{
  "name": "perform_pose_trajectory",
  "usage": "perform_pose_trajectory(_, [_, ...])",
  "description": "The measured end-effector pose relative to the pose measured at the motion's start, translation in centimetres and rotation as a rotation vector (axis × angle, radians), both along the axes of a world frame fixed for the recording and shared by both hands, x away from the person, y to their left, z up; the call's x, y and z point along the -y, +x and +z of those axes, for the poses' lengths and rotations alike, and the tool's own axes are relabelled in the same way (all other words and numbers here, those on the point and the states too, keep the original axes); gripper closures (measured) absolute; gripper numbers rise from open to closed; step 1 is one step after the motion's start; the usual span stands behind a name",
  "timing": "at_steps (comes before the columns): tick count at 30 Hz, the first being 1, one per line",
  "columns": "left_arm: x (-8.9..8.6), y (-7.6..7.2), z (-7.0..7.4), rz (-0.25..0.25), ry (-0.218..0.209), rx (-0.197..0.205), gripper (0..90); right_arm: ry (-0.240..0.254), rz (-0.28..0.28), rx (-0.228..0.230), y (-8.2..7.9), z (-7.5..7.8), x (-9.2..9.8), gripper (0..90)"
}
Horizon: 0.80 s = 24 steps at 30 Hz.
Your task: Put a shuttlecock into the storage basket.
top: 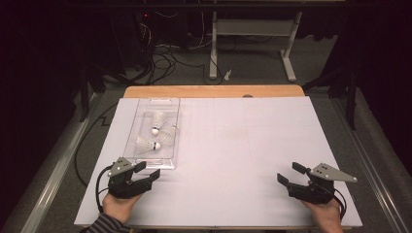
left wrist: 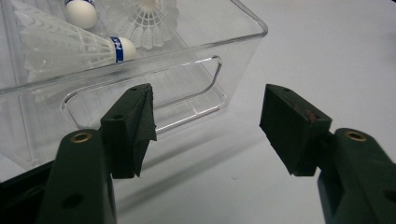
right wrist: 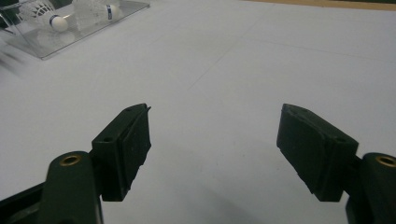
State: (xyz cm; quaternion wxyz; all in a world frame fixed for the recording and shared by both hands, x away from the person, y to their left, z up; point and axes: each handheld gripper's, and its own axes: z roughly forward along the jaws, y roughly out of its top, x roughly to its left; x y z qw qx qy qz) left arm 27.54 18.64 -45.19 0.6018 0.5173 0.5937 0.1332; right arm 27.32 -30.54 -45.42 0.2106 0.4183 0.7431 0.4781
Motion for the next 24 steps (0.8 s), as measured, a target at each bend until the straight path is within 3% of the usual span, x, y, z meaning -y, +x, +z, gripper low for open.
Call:
perform_pose_trajectory(8, [-0.01, 0.14, -0.36, -0.018, 0.001, -0.036, 35.8, 0.001, -0.002, -0.004, -0.03, -0.01, 0.02, 26.6])
perform_pose_trajectory(24, [0.44, 0.14, -0.46, -0.029, 0.014, -0.036, 35.8, 0.002, 0.008, -0.011, 0.02, -0.05, -0.01, 26.5])
